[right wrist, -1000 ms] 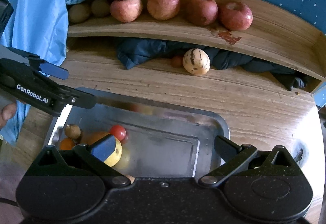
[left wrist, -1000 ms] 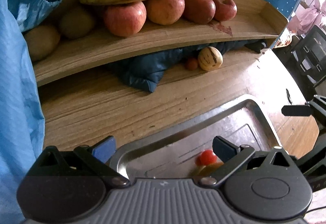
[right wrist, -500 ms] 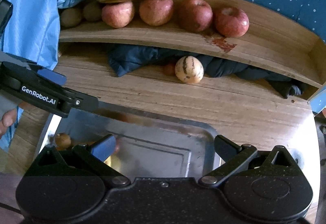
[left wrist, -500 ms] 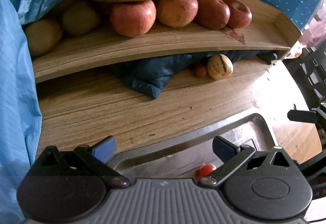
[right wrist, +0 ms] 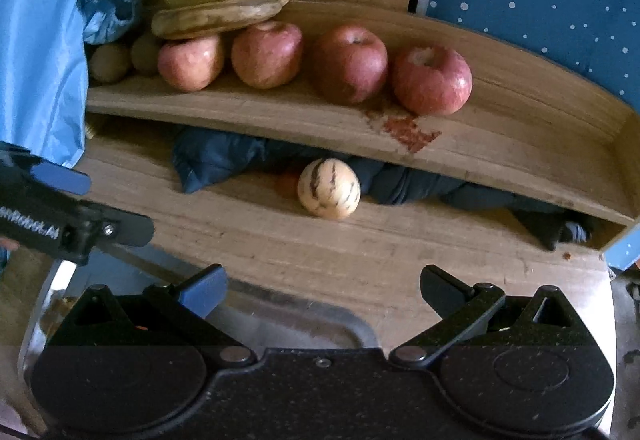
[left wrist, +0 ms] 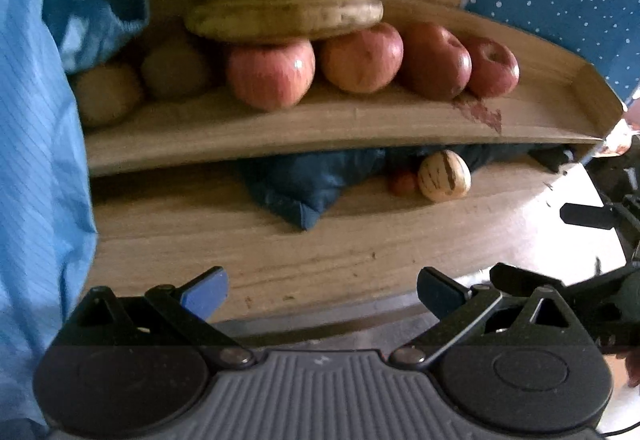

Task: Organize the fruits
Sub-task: 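Withdraw both open tools from the tray toward the fruits under the shelf, then grasp the striped pepino with the right tool while the left tool grasps a cherry tomato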

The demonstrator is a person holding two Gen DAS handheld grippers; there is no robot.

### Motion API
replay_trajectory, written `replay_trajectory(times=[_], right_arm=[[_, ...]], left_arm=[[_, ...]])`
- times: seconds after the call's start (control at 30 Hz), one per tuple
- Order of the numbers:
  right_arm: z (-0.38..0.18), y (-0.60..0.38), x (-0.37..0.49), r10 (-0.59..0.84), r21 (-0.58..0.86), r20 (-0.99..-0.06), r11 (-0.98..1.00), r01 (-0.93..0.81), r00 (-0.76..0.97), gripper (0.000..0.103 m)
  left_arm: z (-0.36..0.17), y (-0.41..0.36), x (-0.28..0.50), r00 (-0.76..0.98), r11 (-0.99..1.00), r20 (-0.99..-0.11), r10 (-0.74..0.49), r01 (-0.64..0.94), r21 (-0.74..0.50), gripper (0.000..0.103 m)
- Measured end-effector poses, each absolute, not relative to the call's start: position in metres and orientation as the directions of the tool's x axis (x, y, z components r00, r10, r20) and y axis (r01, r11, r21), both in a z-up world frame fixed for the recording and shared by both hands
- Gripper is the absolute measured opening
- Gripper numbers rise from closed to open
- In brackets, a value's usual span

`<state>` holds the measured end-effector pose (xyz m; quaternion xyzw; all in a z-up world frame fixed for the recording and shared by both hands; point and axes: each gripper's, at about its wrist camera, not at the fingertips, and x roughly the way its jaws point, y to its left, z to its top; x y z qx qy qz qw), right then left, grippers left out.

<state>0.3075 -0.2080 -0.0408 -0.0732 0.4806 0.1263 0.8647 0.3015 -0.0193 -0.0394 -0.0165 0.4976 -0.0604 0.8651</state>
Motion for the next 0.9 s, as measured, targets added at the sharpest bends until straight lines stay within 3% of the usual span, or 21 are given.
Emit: replay_trajectory(times=[0.53, 0.9], right_arm=[[-0.058, -0.233, 0.347, 0.230, 0.065, -0.826, 0.946, -0.319, 0.515, 0.102], [-0.083, -0.233, 0.374, 0.343, 0.161, -0.802, 0.913, -0.376, 0.489, 0.092]], left_arm=[[-0.051, -0.047, 0.331, 0.510, 0.996, -0.860, 0.007, -0.076, -0.037, 0.103], [-0.063, -0.042, 0.345, 0.488, 0.979, -0.872, -0.040, -0.154, -0.131, 0.103]])
